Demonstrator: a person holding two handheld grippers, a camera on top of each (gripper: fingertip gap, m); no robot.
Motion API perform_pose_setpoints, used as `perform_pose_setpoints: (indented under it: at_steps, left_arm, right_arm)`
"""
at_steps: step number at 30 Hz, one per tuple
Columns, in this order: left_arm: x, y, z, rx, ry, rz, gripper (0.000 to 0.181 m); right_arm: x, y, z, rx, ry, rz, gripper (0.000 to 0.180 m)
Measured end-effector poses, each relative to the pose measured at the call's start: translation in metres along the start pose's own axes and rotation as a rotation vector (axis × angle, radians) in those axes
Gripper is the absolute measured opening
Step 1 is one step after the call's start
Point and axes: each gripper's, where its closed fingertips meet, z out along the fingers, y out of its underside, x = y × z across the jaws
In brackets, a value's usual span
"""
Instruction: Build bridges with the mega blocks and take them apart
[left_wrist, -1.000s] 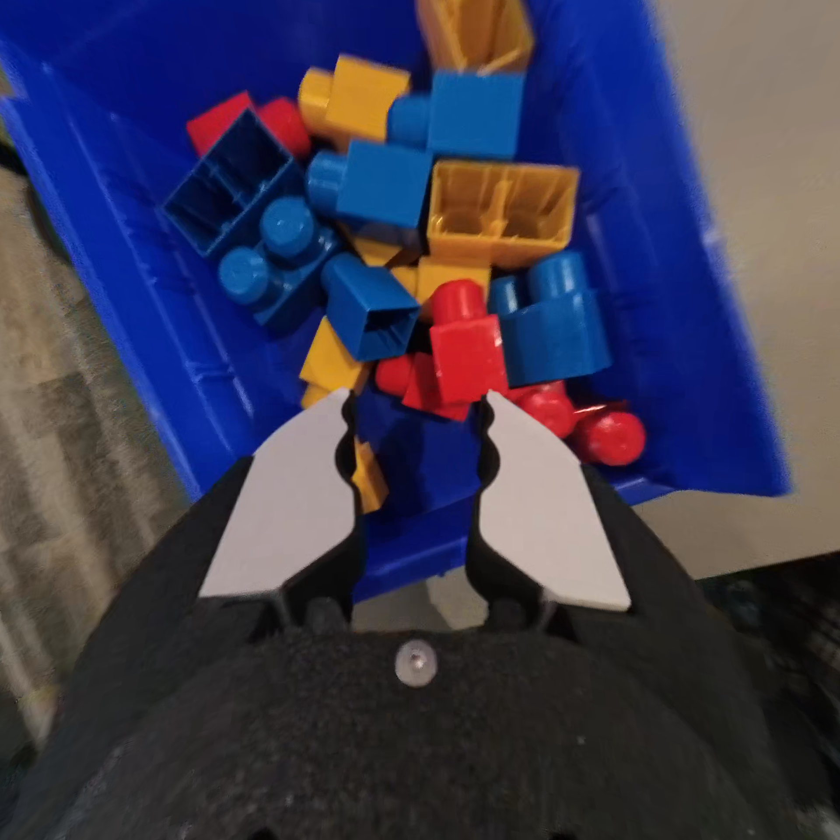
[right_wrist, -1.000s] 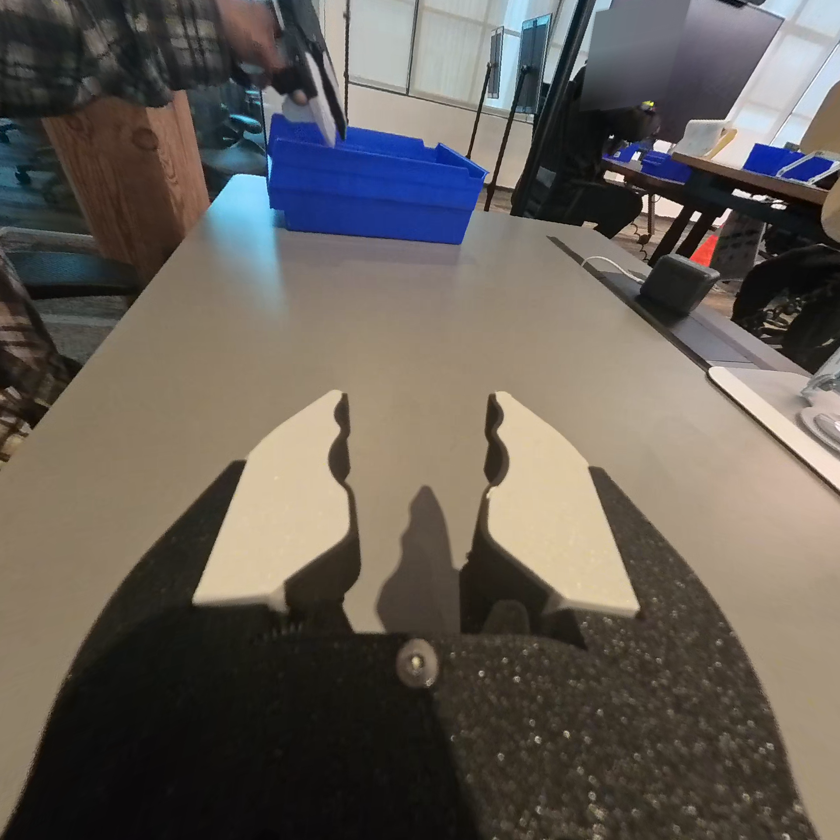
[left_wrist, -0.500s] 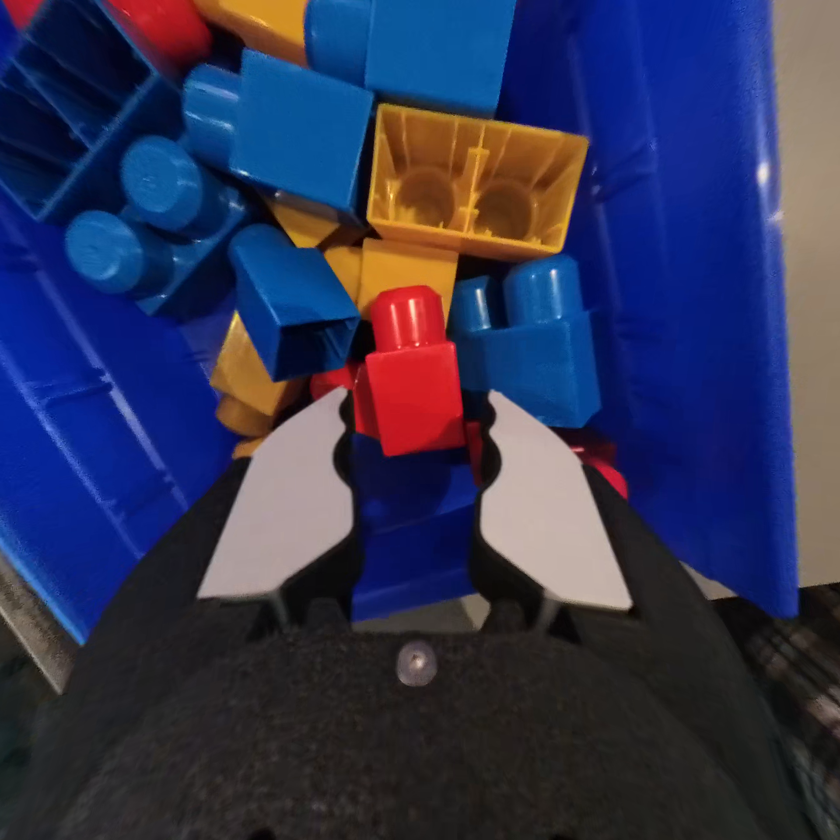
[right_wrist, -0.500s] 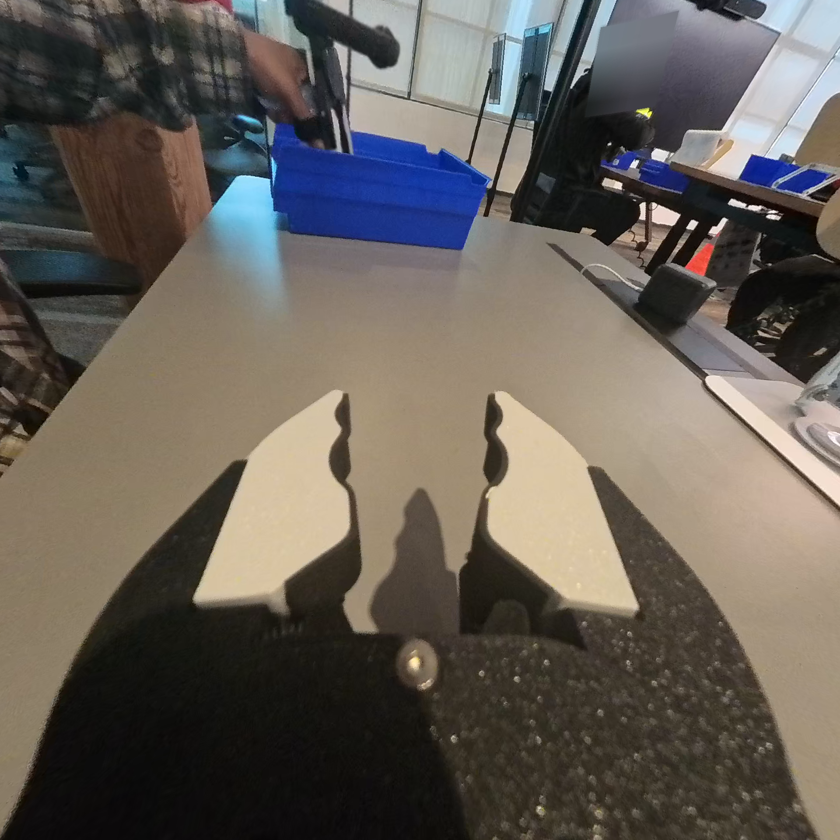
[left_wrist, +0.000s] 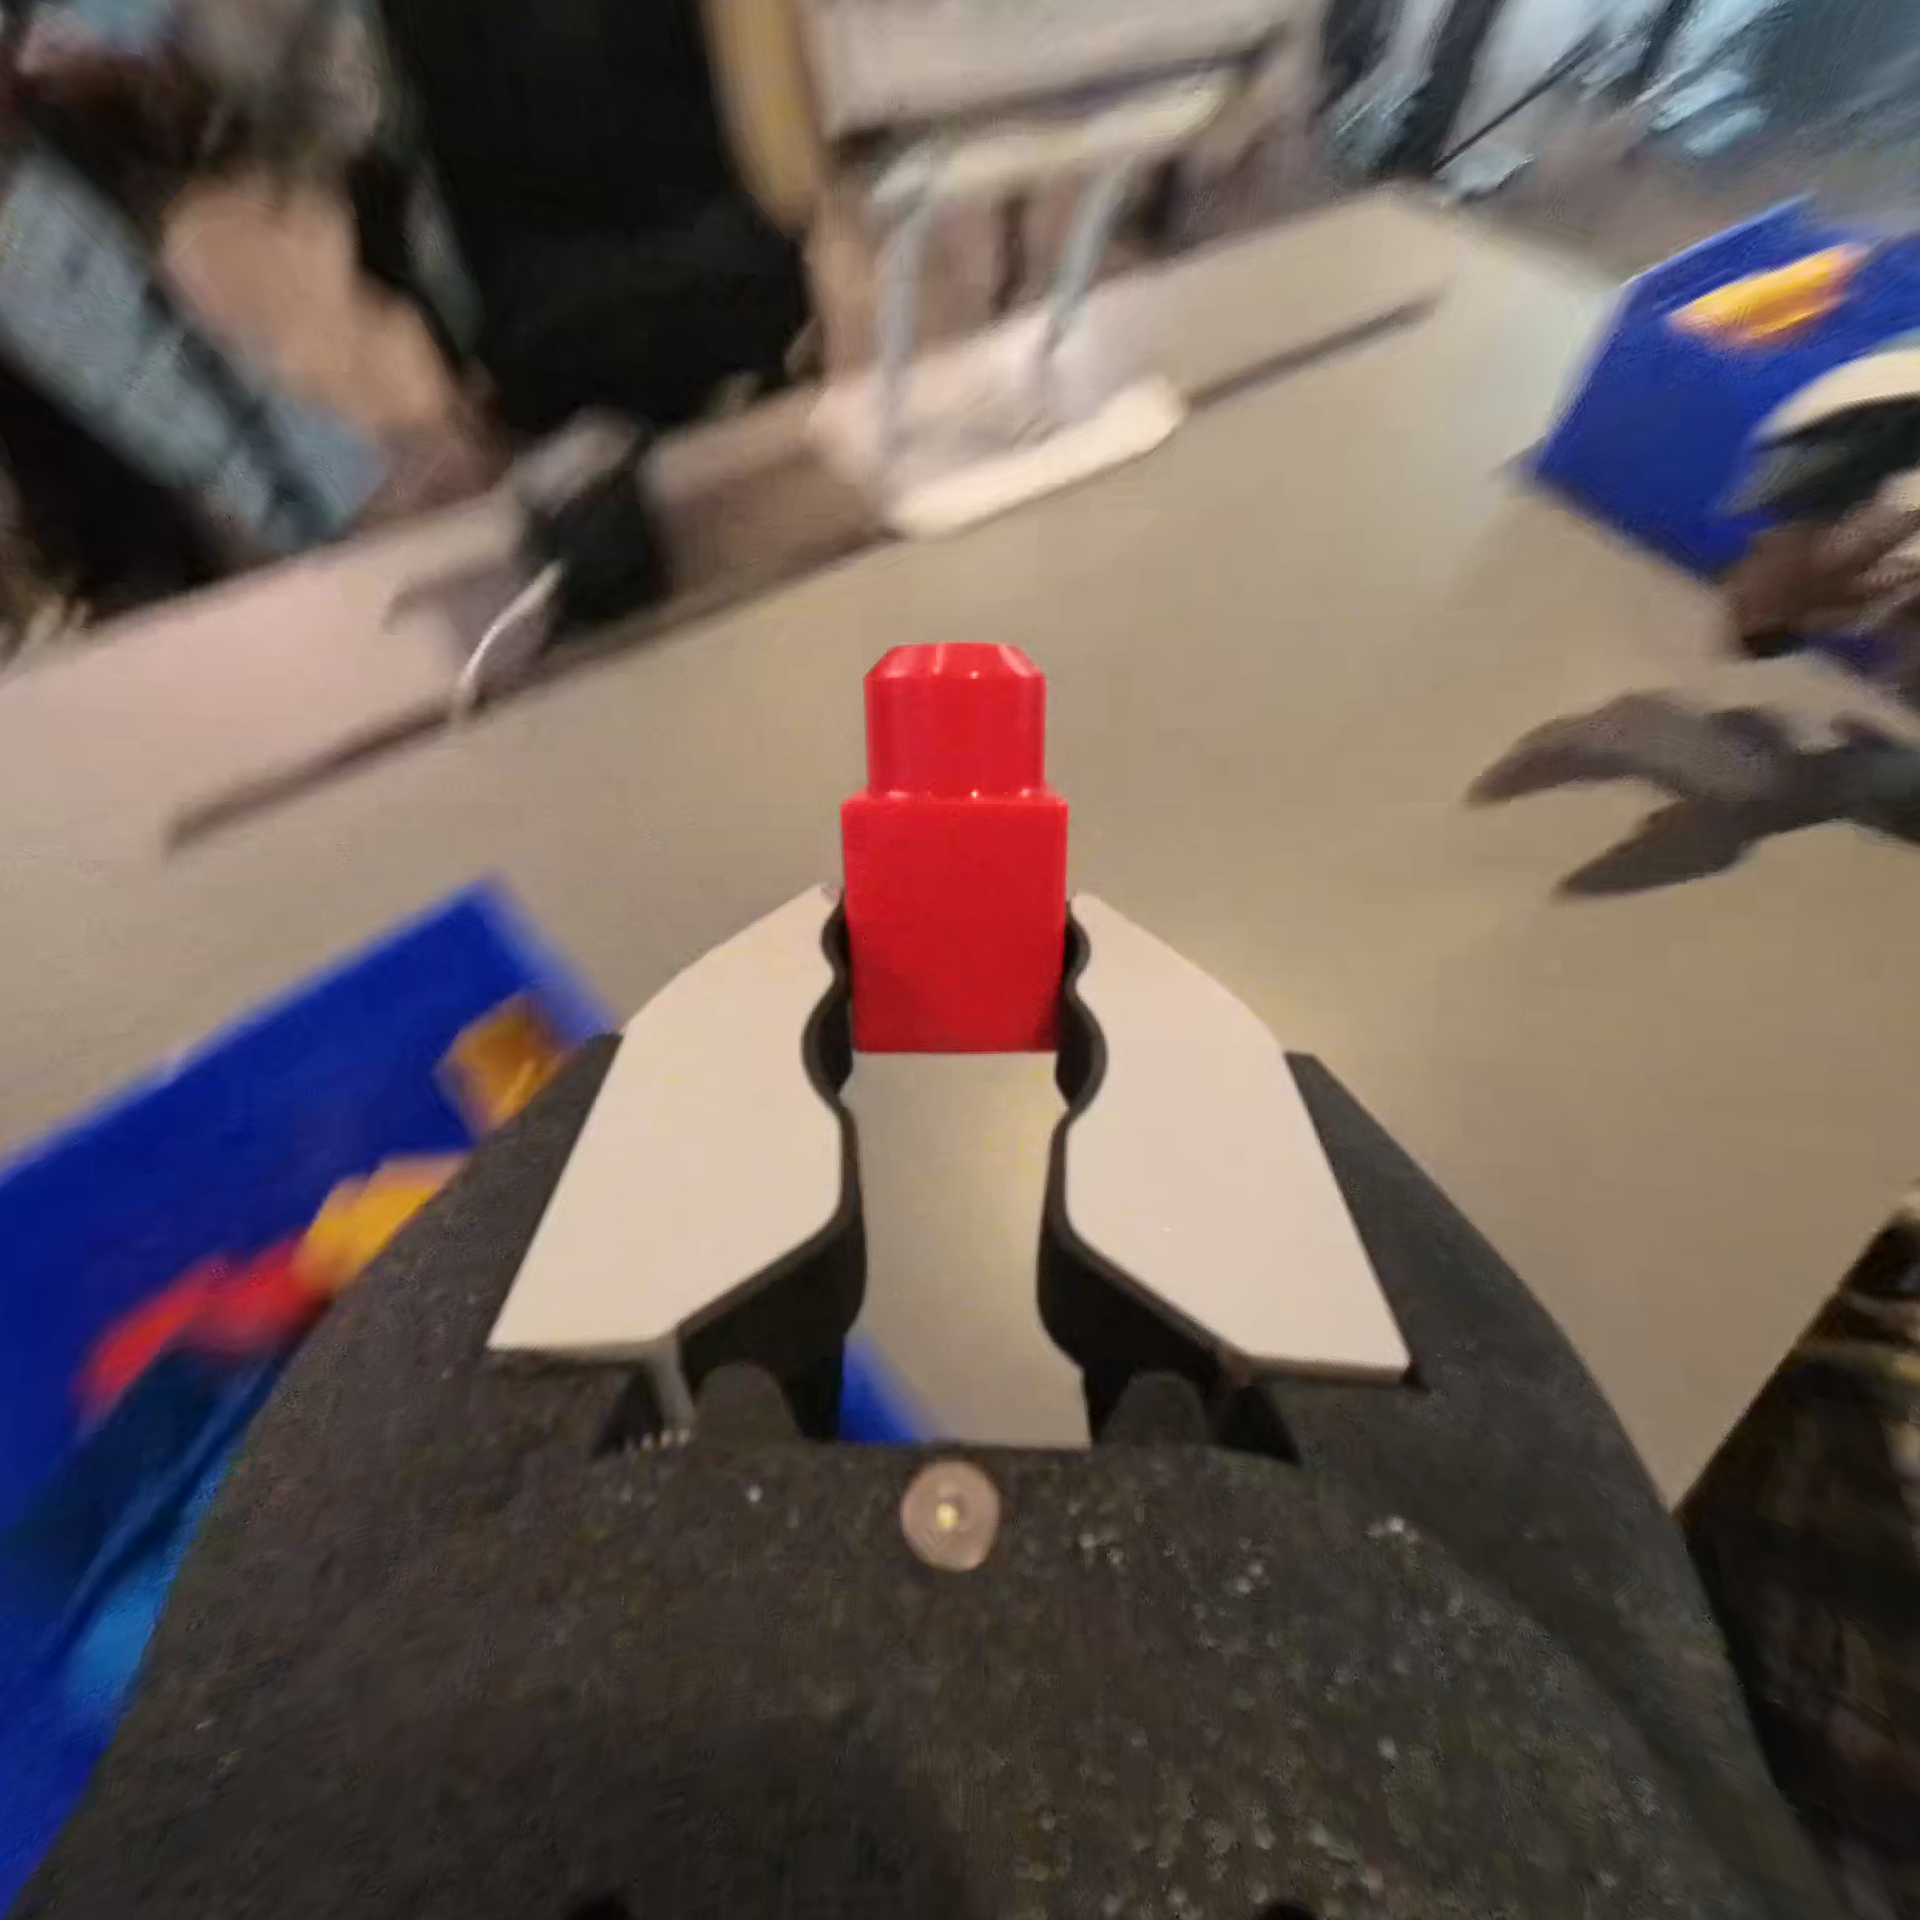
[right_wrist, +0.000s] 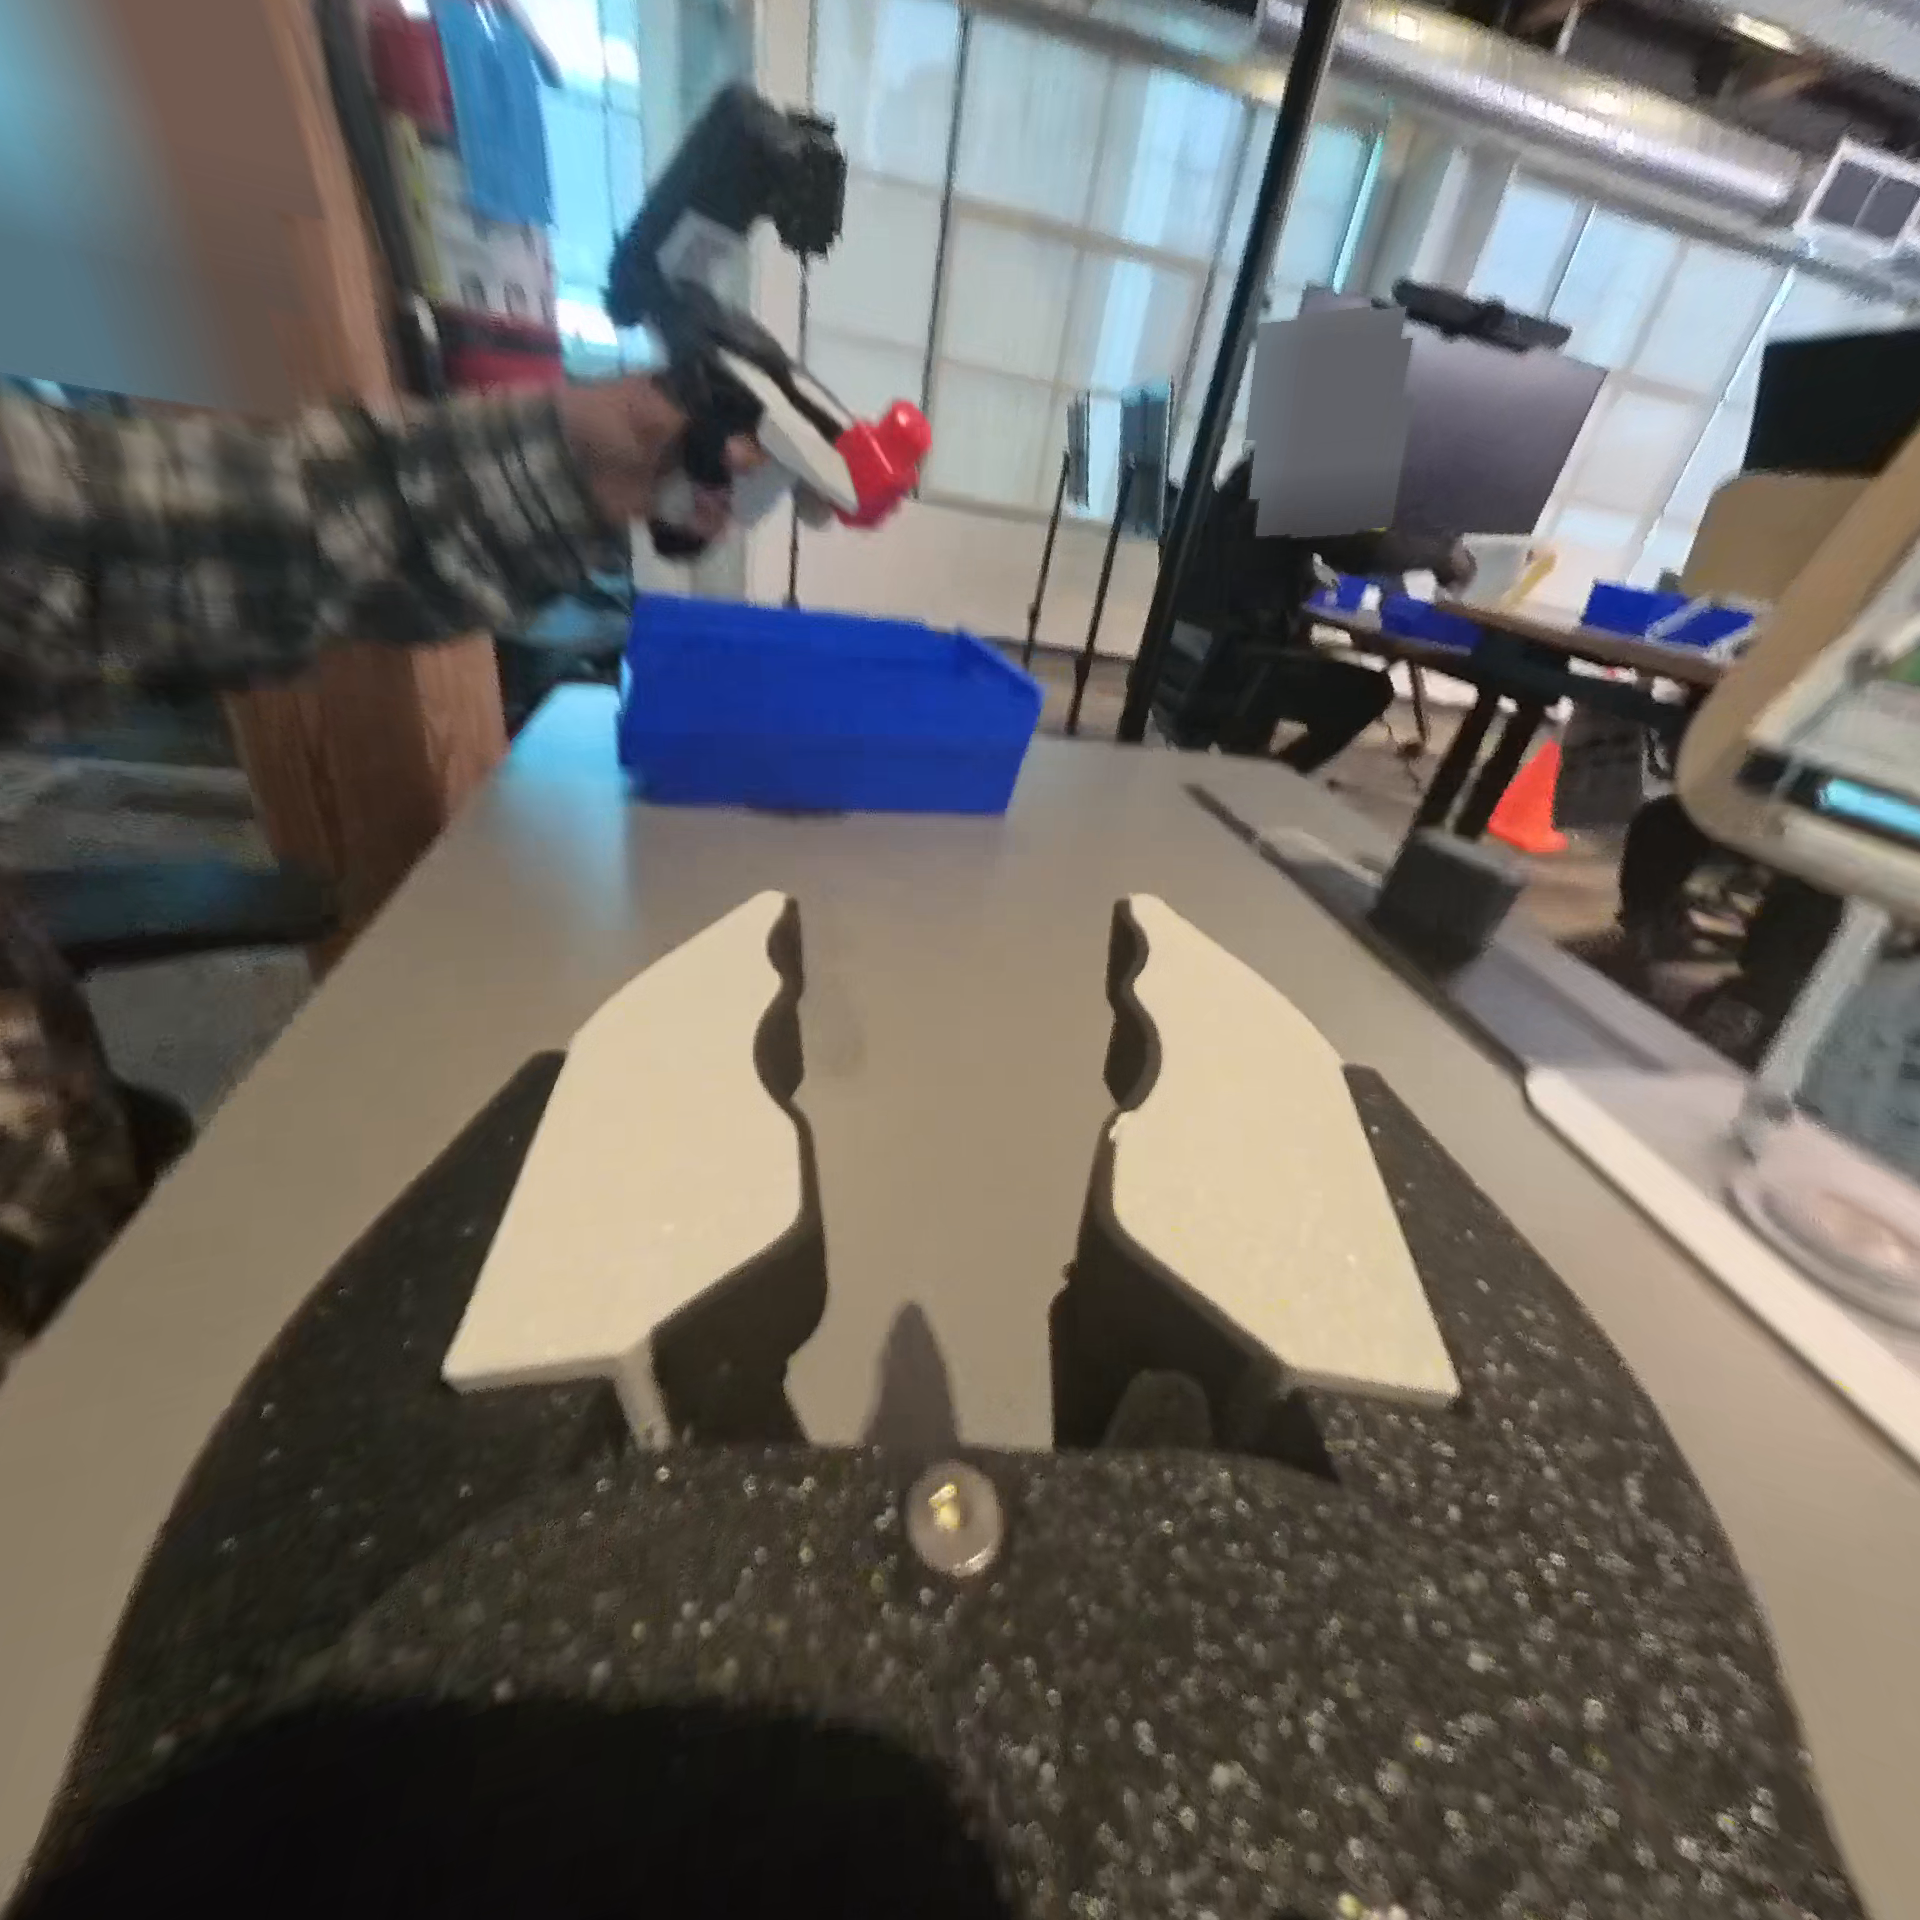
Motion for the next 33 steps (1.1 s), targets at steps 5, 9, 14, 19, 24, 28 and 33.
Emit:
perform_pose_setpoints:
  at_steps: [5, 9, 14, 19, 24, 28, 33]
  left_arm:
    - [0.127, -0.057, 0.084, 0.351, 0.431, 0.065, 0.036]
    - [0.178, -0.051, 0.129, 0.441, 0.632, 0.048, 0.036]
    - [0.184, -0.036, 0.147, 0.47, 0.685, 0.001, 0.036]
    - [0.18, -0.033, 0.141, 0.491, 0.672, 0.016, 0.035]
    - [0.186, -0.025, 0.146, 0.461, 0.686, 0.028, 0.036]
    - [0.181, -0.013, 0.154, 0.371, 0.669, 0.065, 0.037]
    - [0.122, 0.004, 0.158, 0.286, 0.533, 0.011, 0.063]
  right_arm:
    - [0.005, -0.058, 0.05, 0.108, -0.109, 0.024, 0.053]
    - [0.01, -0.068, 0.075, 0.088, -0.156, 0.047, 0.046]
    - [0.009, -0.062, 0.091, 0.05, -0.209, 0.12, 0.046]
    - [0.002, -0.045, 0.114, -0.003, -0.279, 0.208, 0.045]
    - [-0.004, -0.035, 0.132, -0.046, -0.333, 0.237, 0.029]
    - [-0.006, -0.024, 0.134, -0.133, -0.331, 0.159, 0.029]
    - [0.02, 0.02, 0.127, -0.244, -0.205, 0.149, 0.028]
